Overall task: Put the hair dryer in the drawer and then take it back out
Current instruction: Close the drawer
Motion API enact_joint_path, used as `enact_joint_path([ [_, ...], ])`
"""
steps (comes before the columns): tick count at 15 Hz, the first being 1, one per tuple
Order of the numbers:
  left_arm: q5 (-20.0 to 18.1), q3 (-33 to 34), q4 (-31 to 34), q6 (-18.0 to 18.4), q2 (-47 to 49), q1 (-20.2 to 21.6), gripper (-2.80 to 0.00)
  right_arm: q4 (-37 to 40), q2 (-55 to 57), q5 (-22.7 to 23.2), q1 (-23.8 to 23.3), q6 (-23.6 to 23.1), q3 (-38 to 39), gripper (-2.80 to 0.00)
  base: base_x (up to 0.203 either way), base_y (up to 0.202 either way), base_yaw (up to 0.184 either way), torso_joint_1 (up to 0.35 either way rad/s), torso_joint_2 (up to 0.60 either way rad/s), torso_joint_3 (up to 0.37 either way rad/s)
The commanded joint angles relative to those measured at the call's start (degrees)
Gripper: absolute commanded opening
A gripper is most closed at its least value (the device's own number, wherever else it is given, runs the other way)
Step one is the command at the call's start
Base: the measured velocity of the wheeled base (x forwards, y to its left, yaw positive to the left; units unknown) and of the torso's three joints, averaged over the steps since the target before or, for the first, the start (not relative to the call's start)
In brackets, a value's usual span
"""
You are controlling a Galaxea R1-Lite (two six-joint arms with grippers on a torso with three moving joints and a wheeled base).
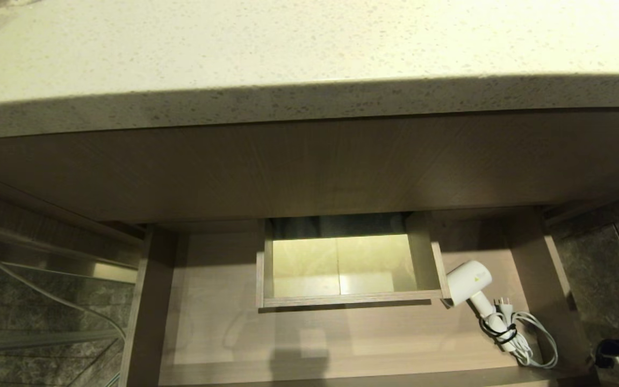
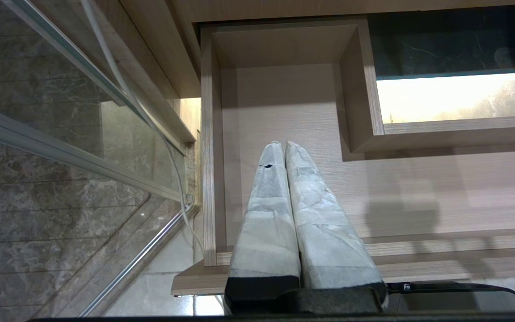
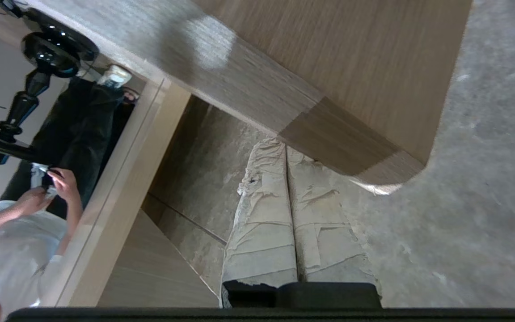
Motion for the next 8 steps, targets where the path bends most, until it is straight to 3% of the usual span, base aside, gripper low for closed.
enact_joint_path([
  [1, 0.04, 0.00, 0.00, 0.07, 0.00, 0.00, -2.80, 0.04, 0.62, 1.24, 0.01, -0.32, -0.93, -2.80, 0.000, 0.000, 0.000, 0.000, 0.00, 0.000],
  [8, 0.04, 0.00, 0.00, -0.01, 0.00, 0.00, -2.80, -0.61, -2.42, 9.75, 0.00, 2.51, -1.67, -2.80, 0.000, 0.000, 0.000, 0.000, 0.00, 0.000],
])
